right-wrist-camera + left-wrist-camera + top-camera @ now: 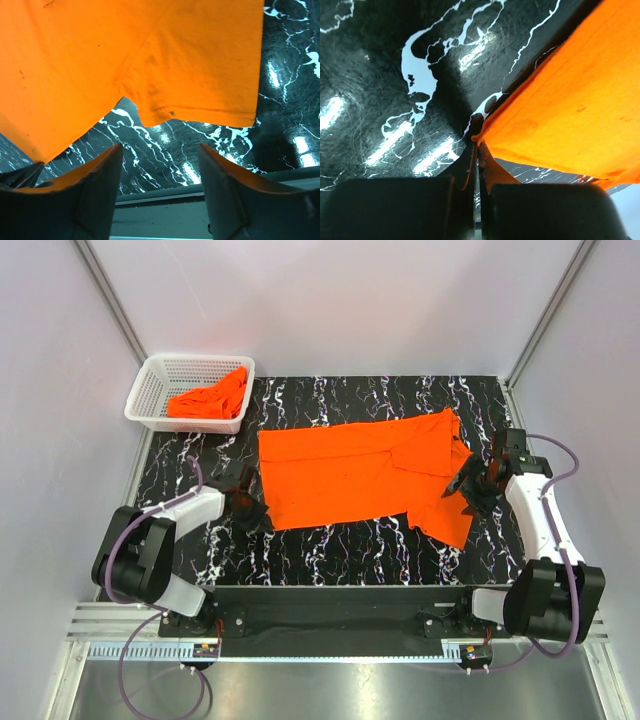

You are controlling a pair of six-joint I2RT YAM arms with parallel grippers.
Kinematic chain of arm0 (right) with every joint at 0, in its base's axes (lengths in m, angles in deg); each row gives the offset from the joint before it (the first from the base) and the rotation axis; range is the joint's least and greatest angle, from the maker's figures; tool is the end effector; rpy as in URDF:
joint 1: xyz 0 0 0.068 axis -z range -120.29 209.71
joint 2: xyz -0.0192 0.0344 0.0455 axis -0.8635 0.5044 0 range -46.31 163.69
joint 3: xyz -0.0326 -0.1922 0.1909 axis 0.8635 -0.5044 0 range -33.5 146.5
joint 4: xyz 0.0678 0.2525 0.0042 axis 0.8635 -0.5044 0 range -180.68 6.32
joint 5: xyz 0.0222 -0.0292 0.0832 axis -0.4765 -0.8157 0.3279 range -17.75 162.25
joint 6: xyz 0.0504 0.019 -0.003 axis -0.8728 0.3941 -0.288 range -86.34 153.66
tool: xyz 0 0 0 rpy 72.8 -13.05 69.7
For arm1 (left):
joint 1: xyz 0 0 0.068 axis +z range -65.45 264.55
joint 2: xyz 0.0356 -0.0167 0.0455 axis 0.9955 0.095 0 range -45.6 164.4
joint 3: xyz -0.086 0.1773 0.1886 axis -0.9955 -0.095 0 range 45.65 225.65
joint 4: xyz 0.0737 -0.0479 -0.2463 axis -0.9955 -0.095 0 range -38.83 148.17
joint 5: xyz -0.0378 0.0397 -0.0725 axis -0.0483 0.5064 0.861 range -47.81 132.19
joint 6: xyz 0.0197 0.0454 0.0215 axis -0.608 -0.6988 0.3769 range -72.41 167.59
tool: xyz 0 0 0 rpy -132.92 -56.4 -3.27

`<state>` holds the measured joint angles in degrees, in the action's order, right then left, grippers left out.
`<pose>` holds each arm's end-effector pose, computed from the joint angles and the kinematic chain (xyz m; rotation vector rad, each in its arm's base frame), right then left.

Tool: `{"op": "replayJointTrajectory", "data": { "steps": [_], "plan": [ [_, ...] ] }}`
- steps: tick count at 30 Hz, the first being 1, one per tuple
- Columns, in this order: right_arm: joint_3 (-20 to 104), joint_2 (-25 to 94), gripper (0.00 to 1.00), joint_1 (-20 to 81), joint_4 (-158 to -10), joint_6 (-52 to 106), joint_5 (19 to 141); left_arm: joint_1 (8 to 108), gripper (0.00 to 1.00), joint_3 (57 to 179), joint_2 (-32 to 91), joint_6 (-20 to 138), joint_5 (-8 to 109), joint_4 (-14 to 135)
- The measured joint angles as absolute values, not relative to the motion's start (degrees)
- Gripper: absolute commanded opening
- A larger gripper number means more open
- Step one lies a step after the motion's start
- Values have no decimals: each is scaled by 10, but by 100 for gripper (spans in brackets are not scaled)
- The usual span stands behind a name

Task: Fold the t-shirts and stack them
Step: Fold the tshirt

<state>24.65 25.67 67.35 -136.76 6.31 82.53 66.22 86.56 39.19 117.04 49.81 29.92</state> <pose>0.2321 -0.0247 0.2640 0.7802 2.6434 0.3406 0.2337 -0.0823 0.1458 -1.2545 2.6952 -0.4666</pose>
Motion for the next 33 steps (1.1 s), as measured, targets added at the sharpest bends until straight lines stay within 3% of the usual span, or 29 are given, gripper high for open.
{"op": "replayJointTrajectory", "data": {
  "steps": [1,5,18,23,33],
  "plan": [
    [244,260,60,678,-1366,61,826,664,0,866,392,1165,499,300],
    [226,288,53,696,-1355,55,823,681,0,871,392,1131,490,300],
    [181,443,51,760,-1307,54,816,699,0,919,429,1045,455,290],
    [179,457,47,760,-1293,54,796,699,0,920,431,1041,457,294],
    [178,470,50,760,-1281,53,778,699,0,925,437,1031,464,295]
  ]
}}
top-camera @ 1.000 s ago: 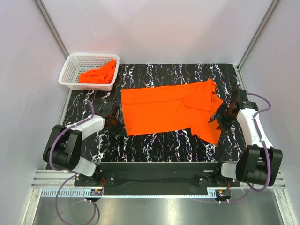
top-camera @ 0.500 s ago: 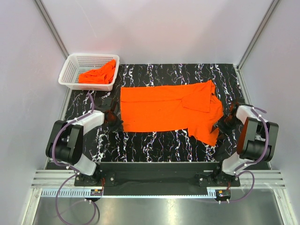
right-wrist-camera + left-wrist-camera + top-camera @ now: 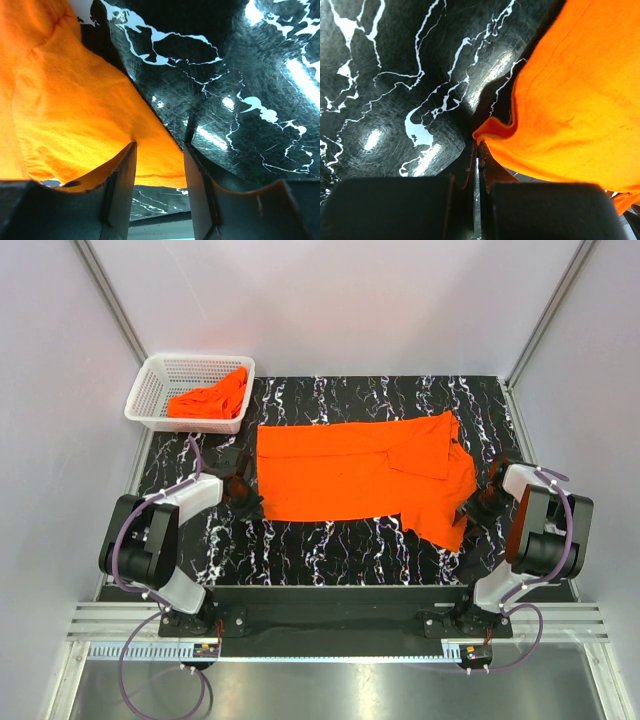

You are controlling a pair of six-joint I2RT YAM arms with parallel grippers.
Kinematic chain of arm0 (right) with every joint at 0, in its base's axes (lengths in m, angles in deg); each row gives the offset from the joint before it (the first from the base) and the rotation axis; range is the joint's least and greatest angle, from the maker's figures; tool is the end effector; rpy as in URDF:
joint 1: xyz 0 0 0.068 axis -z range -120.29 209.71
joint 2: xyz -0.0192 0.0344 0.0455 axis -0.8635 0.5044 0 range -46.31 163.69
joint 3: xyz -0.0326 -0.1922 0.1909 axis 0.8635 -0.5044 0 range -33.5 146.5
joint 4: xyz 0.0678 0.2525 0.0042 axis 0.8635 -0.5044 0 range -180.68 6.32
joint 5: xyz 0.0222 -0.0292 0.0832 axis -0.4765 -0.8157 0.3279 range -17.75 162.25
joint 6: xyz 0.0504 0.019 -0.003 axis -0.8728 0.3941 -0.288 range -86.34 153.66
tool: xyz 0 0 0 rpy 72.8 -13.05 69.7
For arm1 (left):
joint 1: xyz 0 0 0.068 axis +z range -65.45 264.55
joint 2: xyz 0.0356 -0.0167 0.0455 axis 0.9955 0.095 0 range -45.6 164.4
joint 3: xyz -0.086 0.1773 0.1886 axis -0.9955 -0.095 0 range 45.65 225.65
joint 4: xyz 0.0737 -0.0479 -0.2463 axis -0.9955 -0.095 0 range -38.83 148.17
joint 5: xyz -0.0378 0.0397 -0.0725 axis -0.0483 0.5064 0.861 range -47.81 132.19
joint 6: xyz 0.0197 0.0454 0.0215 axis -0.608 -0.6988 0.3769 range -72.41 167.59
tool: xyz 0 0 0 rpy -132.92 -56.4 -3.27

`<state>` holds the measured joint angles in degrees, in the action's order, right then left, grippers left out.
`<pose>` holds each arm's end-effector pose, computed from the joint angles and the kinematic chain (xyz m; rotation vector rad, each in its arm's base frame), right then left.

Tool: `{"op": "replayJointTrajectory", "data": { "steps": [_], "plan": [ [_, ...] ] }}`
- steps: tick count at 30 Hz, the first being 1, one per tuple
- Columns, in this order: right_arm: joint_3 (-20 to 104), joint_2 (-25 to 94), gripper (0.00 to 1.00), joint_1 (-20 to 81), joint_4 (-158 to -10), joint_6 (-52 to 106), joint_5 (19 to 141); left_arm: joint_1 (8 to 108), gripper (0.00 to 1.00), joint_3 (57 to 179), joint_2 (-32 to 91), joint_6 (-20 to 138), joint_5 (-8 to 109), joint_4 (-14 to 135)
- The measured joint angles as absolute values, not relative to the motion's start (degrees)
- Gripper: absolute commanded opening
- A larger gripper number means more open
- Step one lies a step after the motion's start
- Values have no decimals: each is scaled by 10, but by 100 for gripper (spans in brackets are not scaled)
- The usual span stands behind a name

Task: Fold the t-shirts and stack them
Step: Fold the tshirt

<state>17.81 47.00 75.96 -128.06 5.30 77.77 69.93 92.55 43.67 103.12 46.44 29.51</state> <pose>0.2548 -0.0706 0.1485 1.1667 2.8561 0.1582 0.2642 -0.0716 0.1531 -0.9934 2.7147 -0.3652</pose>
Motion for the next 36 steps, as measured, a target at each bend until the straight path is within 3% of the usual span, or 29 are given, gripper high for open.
{"op": "replayJointTrajectory", "data": {
  "steps": [6,14,23,36],
  "plan": [
    [182,476,32,763,-1289,51,774,699,0,926,437,1028,467,296],
    [172,471,0,765,-1284,45,780,699,0,919,431,1022,468,300],
    [133,419,0,763,-1270,29,783,699,0,889,398,1010,476,297],
    [131,226,0,763,-1350,-10,759,699,0,836,313,1009,480,281]
  ]
}}
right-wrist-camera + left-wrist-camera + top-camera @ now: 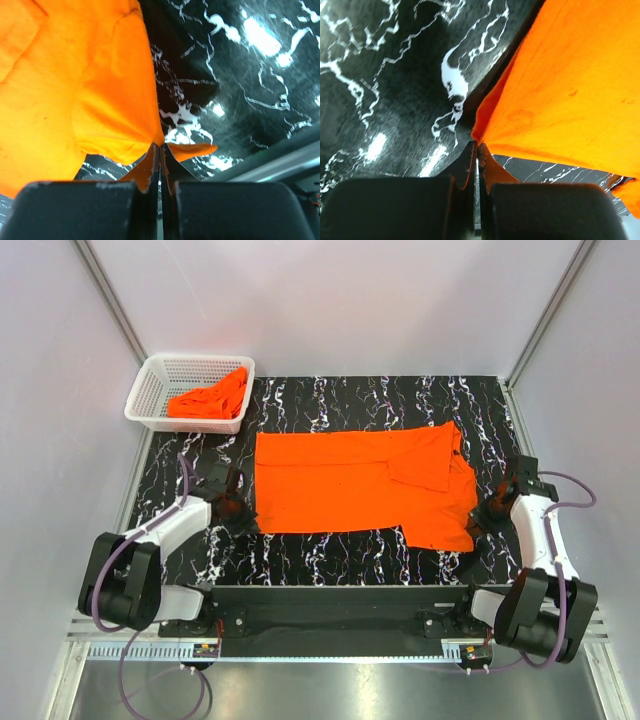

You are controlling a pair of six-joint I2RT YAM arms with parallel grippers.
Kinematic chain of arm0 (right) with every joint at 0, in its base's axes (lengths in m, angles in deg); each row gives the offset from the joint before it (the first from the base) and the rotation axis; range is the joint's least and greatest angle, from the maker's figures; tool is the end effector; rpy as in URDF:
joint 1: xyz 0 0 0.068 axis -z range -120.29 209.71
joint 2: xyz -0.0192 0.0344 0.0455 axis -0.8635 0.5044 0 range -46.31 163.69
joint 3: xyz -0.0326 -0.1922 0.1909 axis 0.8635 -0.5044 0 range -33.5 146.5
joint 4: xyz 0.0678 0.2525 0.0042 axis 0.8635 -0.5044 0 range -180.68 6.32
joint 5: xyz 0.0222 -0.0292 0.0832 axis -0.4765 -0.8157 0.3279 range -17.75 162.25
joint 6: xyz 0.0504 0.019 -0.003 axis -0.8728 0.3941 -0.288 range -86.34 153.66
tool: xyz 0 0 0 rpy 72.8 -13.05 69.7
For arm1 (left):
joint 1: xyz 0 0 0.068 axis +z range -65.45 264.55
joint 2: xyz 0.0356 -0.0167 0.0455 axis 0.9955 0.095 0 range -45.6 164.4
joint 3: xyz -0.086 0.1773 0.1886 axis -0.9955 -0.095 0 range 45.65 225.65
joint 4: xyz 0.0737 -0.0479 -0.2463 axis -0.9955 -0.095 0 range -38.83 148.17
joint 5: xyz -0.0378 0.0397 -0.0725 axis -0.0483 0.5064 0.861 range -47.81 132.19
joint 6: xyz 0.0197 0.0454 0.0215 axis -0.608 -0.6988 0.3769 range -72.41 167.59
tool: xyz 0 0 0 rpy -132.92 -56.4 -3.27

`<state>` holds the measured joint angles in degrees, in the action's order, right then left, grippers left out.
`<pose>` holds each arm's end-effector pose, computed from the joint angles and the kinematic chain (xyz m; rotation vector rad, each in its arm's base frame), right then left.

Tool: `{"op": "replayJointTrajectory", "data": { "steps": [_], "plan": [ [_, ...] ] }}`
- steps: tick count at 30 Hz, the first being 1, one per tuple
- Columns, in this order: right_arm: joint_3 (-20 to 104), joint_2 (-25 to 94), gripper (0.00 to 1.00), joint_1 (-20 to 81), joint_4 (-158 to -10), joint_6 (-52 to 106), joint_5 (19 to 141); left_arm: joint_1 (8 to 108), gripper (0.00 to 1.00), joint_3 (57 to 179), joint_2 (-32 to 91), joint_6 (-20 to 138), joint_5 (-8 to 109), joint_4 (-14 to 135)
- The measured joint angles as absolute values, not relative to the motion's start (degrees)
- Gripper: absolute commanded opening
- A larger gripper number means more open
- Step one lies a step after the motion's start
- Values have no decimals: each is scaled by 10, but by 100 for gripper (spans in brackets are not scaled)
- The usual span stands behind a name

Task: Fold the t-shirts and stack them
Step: Fold the tshirt

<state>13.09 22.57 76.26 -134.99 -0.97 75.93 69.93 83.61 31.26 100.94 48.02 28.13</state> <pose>0.1974 -0.0562 0.2173 1.2256 2.5898 0.1558 0.2194 -0.0609 0.1613 -0.9240 2.7107 -0.4183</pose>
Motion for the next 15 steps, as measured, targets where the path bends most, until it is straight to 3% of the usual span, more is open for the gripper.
{"op": "replayJointTrajectory", "data": {
  "steps": [8,15],
  "plan": [
    [149,169,0,763,-1389,-1,769,699,0,829,273,991,485,269],
    [231,233,0,763,-1370,25,794,699,0,895,293,956,481,248]
  ]
}}
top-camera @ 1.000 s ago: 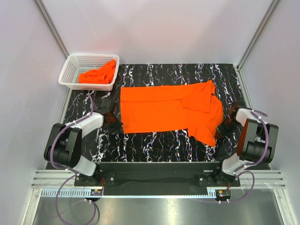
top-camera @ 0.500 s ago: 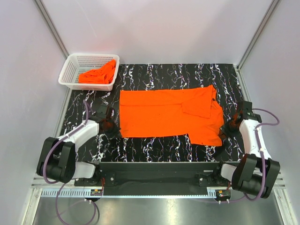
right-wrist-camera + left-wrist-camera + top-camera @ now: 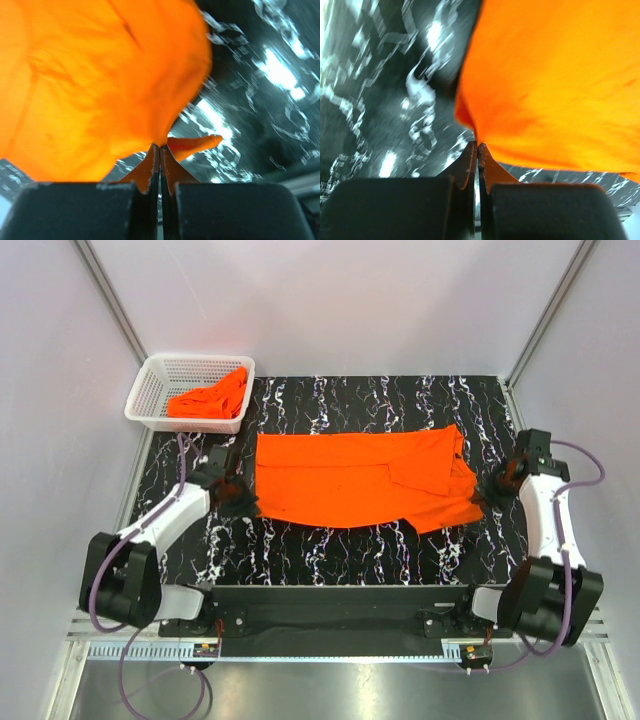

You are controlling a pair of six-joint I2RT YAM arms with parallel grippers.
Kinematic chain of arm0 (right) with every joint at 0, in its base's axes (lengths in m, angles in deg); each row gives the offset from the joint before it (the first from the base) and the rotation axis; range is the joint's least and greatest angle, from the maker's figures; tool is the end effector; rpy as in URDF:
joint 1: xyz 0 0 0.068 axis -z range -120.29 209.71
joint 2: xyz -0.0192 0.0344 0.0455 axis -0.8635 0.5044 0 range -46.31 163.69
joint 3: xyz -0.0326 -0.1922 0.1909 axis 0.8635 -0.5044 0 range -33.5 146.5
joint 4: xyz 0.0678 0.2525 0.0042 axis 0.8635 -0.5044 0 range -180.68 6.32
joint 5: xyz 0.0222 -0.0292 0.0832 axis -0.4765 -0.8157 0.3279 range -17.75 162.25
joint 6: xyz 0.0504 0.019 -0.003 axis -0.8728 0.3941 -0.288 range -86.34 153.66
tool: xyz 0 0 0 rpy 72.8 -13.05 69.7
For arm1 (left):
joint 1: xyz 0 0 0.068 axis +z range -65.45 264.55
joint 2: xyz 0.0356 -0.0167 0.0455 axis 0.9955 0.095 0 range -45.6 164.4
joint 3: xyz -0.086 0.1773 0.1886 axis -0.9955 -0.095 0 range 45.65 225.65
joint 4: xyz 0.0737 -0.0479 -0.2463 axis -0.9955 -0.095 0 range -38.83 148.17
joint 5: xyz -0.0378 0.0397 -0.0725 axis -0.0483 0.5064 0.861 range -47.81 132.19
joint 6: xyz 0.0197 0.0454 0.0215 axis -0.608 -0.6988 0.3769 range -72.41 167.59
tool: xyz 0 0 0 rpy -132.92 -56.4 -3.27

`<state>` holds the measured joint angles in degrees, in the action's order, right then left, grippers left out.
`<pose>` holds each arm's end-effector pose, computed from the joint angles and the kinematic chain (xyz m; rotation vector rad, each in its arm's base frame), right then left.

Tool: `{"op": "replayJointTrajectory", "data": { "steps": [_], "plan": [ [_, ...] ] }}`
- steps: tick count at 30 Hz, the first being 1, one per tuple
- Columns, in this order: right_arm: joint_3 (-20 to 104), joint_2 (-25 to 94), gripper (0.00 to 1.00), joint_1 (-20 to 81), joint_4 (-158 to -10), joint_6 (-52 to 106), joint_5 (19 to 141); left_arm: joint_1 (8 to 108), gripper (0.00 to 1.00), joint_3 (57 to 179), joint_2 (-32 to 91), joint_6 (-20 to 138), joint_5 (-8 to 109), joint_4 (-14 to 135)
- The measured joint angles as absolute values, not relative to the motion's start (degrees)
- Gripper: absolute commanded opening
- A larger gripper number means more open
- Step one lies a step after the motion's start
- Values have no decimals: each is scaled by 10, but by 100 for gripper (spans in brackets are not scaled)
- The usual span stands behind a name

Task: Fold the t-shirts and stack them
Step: Fold the tshirt

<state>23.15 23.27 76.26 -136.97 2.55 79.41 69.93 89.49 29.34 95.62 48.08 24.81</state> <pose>0.2162 -0.0595 0.2645 1.0724 2.5171 0.2428 0.2307 -0.0639 0.1945 -0.7678 2.6710 -0.4494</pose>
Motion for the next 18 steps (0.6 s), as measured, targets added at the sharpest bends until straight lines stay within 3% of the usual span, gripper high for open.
{"op": "replayJointTrajectory", "data": {
  "steps": [18],
  "plan": [
    [502,553,0,751,-1306,49,902,732,0,1120,517,926,467,239]
  ]
}}
